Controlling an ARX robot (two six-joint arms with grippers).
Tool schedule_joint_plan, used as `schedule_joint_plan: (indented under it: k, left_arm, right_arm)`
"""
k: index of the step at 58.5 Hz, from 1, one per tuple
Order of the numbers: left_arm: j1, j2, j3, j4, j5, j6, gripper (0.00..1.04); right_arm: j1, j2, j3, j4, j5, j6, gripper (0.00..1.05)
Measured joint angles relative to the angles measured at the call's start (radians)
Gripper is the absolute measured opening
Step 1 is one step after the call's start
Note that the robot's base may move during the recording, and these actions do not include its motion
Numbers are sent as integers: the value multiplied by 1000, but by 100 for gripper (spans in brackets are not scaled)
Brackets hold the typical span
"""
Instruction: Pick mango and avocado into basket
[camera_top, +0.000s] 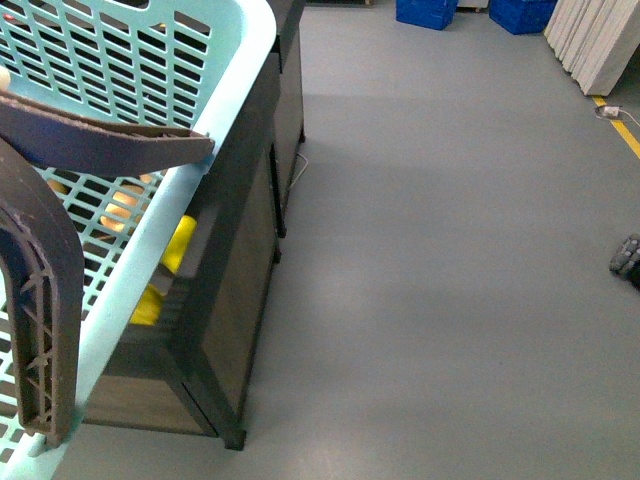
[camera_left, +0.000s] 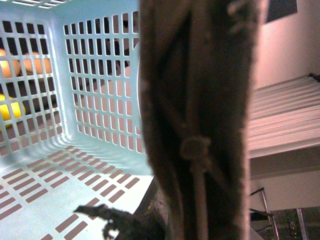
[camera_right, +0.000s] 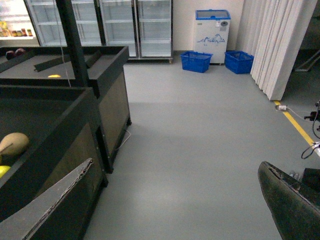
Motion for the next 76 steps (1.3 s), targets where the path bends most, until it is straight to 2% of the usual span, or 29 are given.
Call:
schedule_joint_plan:
  k: [76]
  left_arm:
    - [2, 0, -4, 0, 5, 3, 4]
  right_arm:
    - [0, 0, 0, 0, 1, 0, 96]
